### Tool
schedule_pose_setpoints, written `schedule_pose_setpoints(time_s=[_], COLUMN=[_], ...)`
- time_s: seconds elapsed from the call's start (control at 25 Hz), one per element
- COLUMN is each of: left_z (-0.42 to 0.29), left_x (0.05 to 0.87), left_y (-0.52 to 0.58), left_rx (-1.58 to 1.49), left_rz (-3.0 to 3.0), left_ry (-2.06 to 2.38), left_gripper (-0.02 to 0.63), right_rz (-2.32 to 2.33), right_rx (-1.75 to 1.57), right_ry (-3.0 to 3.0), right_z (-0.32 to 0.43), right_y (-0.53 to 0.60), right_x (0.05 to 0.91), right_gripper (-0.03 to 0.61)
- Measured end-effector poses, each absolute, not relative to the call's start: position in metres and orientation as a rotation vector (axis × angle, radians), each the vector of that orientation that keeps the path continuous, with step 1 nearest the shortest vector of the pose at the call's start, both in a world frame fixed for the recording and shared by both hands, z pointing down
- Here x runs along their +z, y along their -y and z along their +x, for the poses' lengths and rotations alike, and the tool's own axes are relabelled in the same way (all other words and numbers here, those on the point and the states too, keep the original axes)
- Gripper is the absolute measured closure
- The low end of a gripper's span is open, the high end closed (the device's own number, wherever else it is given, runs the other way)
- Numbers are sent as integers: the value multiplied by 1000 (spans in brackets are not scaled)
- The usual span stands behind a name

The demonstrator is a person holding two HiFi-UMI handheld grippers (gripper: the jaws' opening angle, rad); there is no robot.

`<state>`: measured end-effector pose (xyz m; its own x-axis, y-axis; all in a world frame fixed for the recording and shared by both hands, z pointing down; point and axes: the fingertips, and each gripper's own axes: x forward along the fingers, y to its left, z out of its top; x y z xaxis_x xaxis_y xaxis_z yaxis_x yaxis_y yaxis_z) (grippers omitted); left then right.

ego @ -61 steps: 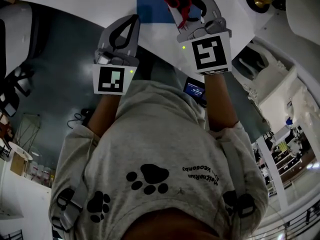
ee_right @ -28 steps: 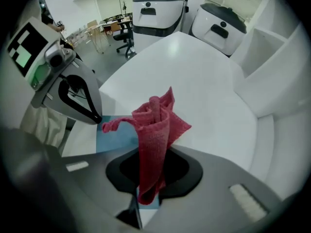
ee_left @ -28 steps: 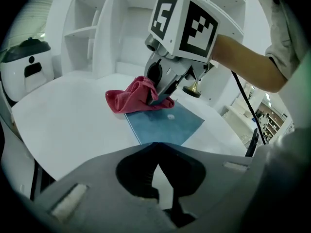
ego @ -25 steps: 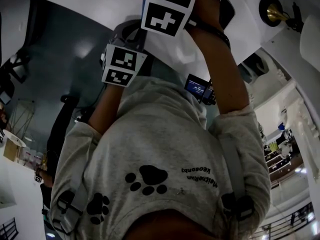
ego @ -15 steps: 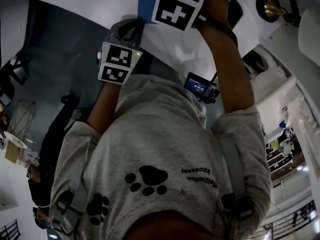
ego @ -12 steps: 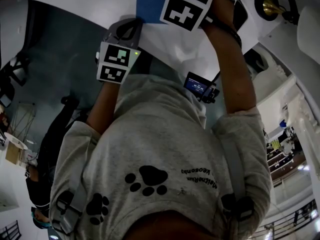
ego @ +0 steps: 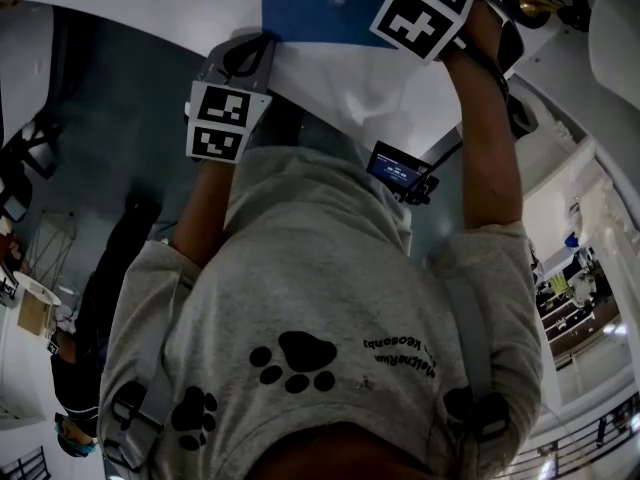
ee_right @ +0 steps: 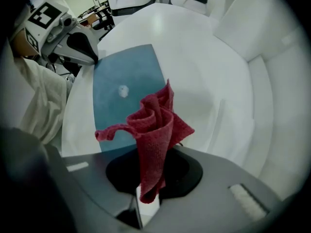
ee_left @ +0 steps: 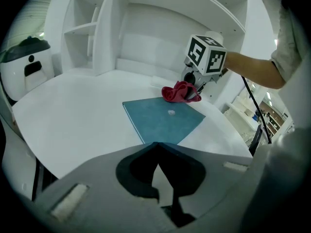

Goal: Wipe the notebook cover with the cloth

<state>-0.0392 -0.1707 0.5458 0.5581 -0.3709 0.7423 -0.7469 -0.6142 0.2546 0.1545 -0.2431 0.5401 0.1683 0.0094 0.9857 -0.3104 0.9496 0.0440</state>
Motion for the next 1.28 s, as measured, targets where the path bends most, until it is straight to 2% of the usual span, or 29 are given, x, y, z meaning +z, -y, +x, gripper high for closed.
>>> schedule_pose_setpoints(time_s=[0.4,0.6,0.88,1.12,1.28], left_z=[-41,-38,-38,-39,-37], left_x=[545,547,546,545,545], left_y=[172,171,171,170,170], left_rx=[887,886,878,881,878], left_rz=[2238,2239,2247,2257,2250], left_ry=[886,877,874,863,868], left_gripper=[615,615,615,615,615], right_rz=[342,421,414,206,107], right_rx=[402,405,228,139,147], right_ry=[1377,1358,1900,1987,1950], right_z=[208,224,97,7,-27], right_y=[219,216,241,216,200], right_x=[557,524,466,487,504], right_gripper=[525,525,525,525,525])
